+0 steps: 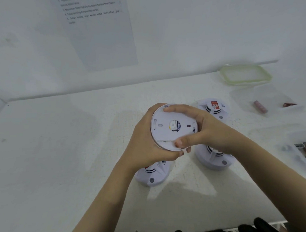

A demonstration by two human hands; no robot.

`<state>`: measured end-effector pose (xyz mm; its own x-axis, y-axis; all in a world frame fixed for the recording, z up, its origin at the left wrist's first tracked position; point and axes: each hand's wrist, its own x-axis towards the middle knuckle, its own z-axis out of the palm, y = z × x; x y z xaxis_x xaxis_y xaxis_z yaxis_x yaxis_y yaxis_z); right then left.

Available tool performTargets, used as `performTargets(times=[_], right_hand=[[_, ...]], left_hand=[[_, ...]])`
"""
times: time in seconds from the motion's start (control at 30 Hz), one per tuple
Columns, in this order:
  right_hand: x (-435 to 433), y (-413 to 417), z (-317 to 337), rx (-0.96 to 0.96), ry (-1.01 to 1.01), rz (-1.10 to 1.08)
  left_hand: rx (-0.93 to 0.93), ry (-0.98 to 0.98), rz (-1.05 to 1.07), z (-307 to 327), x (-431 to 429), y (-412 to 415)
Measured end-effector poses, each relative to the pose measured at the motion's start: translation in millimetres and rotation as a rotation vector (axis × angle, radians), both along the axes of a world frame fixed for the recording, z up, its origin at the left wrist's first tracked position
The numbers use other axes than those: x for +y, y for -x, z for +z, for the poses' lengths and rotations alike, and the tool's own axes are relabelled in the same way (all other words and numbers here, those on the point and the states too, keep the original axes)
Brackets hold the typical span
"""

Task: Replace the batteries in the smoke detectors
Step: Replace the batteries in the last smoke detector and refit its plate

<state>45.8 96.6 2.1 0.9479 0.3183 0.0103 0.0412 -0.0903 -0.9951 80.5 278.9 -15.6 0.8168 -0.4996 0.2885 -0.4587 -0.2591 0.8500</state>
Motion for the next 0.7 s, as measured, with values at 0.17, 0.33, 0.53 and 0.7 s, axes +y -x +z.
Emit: performTargets(times=[0.17, 0.33, 0.53, 0.7], right_hand=[[-3, -1, 3, -0.005, 0.032, 0.039], [-4, -2, 9, -0.040, 0.080, 0.049], [-8, 1, 12, -0.137, 0.196, 0.012], [-13, 10, 11, -0.129, 0.298, 0.027]], left_hand=[[-0.002, -0.023, -0.002, -5, 0, 0], [-0.019, -0.018, 0.016, -2, -2, -1], [-0.021, 0.004, -0.024, 1, -2, -3], [-0.009, -0.045, -0.046, -7, 0, 4]])
